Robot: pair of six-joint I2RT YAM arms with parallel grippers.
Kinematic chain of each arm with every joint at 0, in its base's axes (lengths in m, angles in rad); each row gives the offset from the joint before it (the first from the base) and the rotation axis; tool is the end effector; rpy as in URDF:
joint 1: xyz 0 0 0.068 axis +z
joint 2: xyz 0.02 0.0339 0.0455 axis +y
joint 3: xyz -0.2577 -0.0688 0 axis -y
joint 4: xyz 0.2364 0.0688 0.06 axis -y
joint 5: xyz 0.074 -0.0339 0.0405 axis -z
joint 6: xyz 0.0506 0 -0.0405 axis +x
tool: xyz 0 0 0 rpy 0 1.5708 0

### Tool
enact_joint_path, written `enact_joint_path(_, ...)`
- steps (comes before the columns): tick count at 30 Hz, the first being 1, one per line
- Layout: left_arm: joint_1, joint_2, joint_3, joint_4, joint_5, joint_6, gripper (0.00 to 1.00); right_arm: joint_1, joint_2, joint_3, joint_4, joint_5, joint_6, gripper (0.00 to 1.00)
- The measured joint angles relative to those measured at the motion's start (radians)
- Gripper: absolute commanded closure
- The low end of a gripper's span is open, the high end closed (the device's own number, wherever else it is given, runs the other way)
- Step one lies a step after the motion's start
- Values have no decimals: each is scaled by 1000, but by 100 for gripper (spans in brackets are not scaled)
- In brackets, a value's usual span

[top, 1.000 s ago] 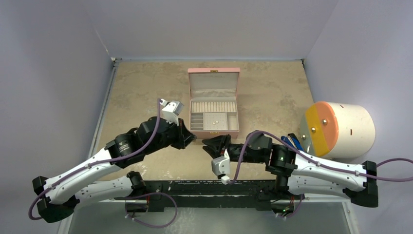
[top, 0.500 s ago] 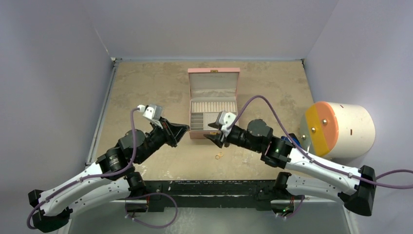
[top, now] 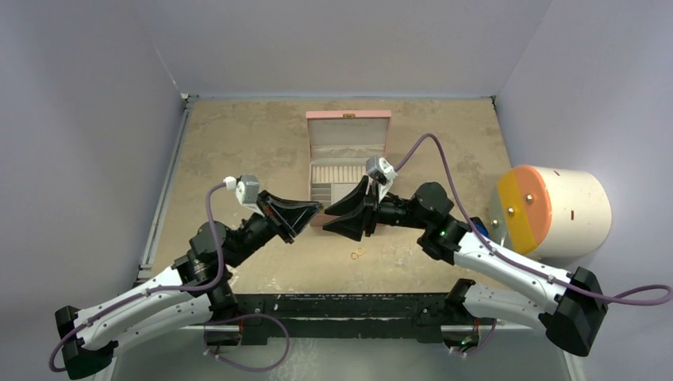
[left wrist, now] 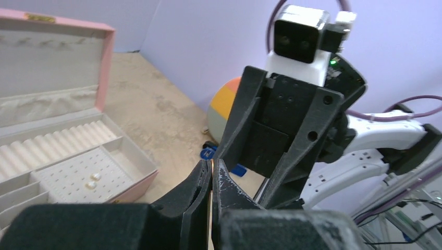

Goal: Organize the mixed jewelry

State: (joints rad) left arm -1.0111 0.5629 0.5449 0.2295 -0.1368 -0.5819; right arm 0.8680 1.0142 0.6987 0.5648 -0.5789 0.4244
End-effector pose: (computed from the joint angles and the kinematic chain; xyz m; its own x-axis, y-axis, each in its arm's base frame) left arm 0.0913 -0.1327 0.3328 -0.3294 -0.4998 -0.8011 0.7035 0.4360 -0.5613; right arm 0.1340 0.2010 0.3447 -0.2588 0.2278 -0.9387 -0.9600 0.0469 0.2760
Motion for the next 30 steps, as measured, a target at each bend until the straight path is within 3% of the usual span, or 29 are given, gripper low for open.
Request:
enact_joint_path(8, 0, -13, -48, 196, 83, -13, 100, -10, -10, -92, 249, -50, 221, 54)
enact_joint_path(15, 0, -11, -92, 374, 108, -35, 100, -11, -17, -156, 467, 34, 362, 54)
enact_joint_path(23, 0, 29, -163, 579, 101, -53, 100, -11, -3, -161, 649, 159, 416, 54)
enact_joint_path(30, 0, 71, -167, 695, 83, -53, 100, 5, 68, -137, 696, 229, 436, 54)
